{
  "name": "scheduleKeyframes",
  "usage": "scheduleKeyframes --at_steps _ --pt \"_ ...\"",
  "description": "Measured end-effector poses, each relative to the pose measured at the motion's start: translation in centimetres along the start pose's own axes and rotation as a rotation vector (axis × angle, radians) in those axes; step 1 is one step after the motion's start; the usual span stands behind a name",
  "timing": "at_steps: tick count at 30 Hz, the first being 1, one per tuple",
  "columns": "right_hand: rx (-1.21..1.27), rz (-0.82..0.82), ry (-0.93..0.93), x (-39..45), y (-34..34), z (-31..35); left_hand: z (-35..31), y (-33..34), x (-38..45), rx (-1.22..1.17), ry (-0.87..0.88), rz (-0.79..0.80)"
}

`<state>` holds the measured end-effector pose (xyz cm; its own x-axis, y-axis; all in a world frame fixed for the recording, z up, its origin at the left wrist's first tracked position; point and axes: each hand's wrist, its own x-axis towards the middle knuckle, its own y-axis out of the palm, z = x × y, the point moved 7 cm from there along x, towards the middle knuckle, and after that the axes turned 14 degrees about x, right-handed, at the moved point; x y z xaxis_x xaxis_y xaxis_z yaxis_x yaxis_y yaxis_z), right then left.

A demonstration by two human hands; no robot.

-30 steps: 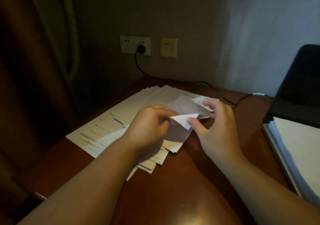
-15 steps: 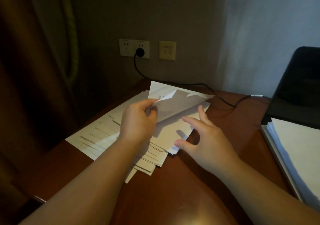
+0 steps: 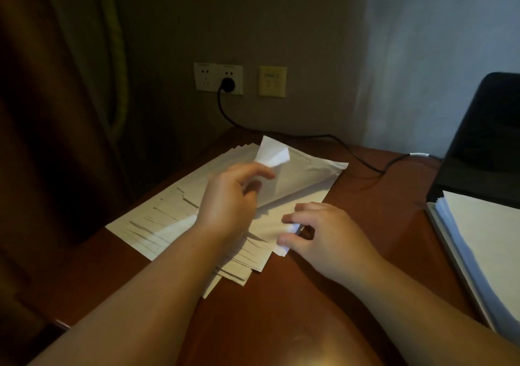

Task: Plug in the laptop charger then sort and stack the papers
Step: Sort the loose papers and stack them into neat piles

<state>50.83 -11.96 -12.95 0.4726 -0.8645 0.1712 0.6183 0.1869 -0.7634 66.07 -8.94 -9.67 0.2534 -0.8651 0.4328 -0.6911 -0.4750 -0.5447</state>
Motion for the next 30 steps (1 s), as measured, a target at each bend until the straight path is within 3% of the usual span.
scheduleKeyframes --at_steps 5,9,14,16,19,22,26,30 --pt "0.079 -0.13 -0.055 0.2 -0.6 -0.4 0.2 0.1 0.1 -0.078 -0.005 0.017" --pt "0.114 -0.332 -0.051 -0.1 -2.5 -0.6 -0.8 1.1 0.2 0.174 0.2 0.188" --pt "0.242 -0.455 -0.065 -0.4 -3.5 -1.0 -1.8 1.3 0.1 0.156 0.301 0.291" --pt "0.308 -0.488 -0.07 -0.6 -3.9 -0.9 -1.6 1.3 -0.1 0.176 0.266 0.226" --pt "0.403 -0.526 -0.019 -0.9 -4.3 -1.1 -0.5 1.0 -0.1 0.001 0.004 0.093" --pt "0.275 -0.353 0.021 -0.6 -3.1 -0.9 0.5 -0.5 0.1 -0.067 -0.164 -0.09" --pt "-0.003 0.013 0.046 -0.4 -0.1 -0.2 0.7 -1.4 0.6 -0.06 -0.17 -0.197" --pt "-0.069 0.066 0.022 -0.5 -0.2 0.6 0.9 -1.5 0.5 -0.002 -0.142 -0.239"
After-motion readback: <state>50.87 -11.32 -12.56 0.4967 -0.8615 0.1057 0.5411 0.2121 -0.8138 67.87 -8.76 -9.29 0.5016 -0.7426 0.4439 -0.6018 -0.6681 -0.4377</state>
